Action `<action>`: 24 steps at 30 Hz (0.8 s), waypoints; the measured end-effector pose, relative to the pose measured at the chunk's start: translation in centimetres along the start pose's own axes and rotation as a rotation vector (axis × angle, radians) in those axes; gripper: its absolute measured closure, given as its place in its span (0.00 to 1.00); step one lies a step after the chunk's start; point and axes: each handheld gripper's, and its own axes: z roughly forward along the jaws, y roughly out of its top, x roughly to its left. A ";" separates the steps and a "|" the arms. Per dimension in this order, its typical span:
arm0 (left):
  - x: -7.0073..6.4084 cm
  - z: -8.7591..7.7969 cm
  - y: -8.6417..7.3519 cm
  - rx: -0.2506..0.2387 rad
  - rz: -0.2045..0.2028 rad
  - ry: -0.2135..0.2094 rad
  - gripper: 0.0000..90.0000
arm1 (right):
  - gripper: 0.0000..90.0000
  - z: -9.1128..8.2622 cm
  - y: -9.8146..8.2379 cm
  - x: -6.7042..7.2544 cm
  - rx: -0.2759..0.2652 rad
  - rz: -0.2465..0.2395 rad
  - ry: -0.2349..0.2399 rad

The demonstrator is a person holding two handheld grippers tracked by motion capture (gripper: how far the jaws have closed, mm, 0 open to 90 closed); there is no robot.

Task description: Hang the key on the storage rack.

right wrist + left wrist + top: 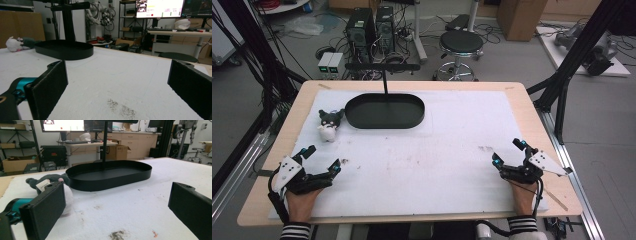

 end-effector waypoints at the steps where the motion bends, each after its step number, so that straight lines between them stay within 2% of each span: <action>1: 0.0 0.0 0.0 0.002 0.005 0.002 0.02 | 0.02 0.0 0.0 0.0 0.002 -0.007 0.000; 4: 0.0 0.1 0.0 0.010 0.007 0.002 0.02 | 0.02 0.0 0.0 0.0 -0.002 -0.016 -0.001; 6: 0.1 0.1 0.0 0.014 -0.011 0.010 0.02 | 0.02 0.1 0.0 0.0 -0.002 -0.015 -0.003; 20: 0.0 0.2 0.1 0.019 -0.006 0.023 0.02 | 0.02 0.0 0.0 0.0 0.003 -0.004 -0.006; 22: 0.3 0.3 0.3 0.048 -0.038 0.018 0.02 | 0.02 0.0 0.0 0.1 0.002 -0.008 -0.009; 24: 0.5 0.4 0.6 0.073 -0.035 0.024 0.02 | 0.02 0.0 0.0 0.1 0.002 -0.008 -0.009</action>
